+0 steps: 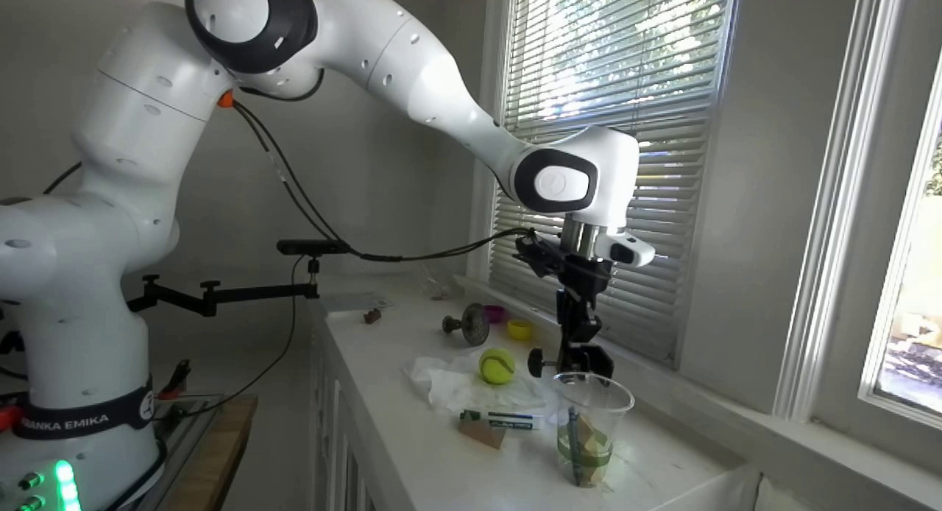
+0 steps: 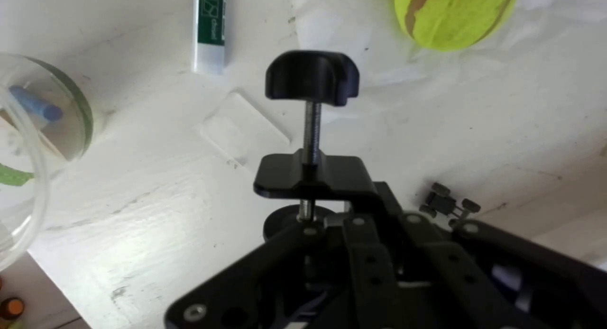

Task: Move the black object to the left

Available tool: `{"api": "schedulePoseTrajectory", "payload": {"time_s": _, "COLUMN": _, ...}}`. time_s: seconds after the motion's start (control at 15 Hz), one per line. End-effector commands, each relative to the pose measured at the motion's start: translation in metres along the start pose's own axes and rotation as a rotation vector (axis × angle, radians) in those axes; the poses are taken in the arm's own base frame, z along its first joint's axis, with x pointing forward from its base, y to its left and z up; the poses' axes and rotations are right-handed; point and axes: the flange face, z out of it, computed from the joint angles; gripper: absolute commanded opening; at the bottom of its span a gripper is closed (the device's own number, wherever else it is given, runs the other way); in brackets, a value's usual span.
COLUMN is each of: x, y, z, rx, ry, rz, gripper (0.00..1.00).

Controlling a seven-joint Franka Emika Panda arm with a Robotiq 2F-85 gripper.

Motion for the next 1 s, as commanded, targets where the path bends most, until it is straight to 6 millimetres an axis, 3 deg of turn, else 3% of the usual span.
{"api": "schedulePoseTrajectory", "payload": {"time_s": 0.0, "x": -0.02, "y": -0.005, "z": -0.03, "rx": 0.008, "ry": -0.019, "rz": 0.032, "gripper": 0.02}}
{"api": "schedulePoseTrajectory", "payload": {"time_s": 0.6, "x": -0.073, "y": -0.049, "z": -0.062, "rx": 0.037, "ry": -0.119, "rz": -0.102, "gripper": 0.02}}
{"api": "schedulePoseTrajectory", "payload": {"time_s": 0.93, "x": -0.102, "y": -0.1, "z": -0.075, "rx": 0.071, "ry": -0.073, "rz": -0.314, "gripper": 0.02}}
